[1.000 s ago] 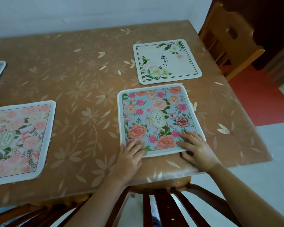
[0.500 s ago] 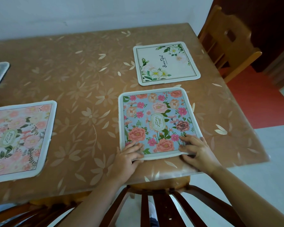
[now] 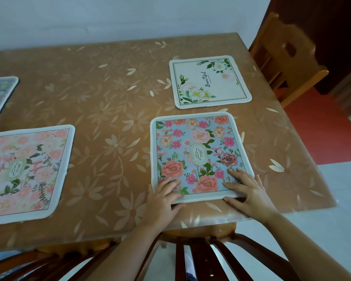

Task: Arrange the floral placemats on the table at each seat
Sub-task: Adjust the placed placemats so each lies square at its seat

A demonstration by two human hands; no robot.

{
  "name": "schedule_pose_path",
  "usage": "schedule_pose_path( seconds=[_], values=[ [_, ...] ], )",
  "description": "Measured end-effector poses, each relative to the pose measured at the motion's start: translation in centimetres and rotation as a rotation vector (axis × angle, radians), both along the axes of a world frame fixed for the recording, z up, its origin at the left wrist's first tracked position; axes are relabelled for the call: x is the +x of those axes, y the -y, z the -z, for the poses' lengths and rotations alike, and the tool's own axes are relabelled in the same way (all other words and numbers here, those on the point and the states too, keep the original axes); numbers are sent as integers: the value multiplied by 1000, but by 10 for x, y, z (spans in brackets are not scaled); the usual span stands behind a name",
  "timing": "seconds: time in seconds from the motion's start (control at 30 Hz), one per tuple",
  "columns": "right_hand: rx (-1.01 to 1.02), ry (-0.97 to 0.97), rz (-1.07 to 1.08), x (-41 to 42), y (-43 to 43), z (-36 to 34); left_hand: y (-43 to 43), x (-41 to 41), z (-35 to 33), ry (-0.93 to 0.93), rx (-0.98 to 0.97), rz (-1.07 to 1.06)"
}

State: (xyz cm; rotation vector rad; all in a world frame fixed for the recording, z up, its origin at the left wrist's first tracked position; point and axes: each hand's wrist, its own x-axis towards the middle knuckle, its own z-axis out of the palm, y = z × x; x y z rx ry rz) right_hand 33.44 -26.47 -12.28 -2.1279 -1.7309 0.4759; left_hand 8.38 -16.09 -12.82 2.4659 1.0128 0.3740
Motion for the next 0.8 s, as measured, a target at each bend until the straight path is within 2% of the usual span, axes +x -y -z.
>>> schedule_pose_path(
  seconds=[0.1, 0.23, 0.43, 0.63, 0.8],
  values=[
    [-35, 22, -2, -9, -9, -7, 4, 0, -1, -62, -10, -16],
    [15, 60, -2, -38, -36, -26, 7, -8, -7, -67, -40, -54],
    [64, 167, -49, -104, -84, -58, -22, -48, -33, -156, 91, -65],
    [90, 195, -114, -192, -116, -86, -64, -128, -76, -62, 215, -209],
    [121, 156, -150, -289, -139, -113, -92, -239, -103, -31, 235, -273]
  ],
)
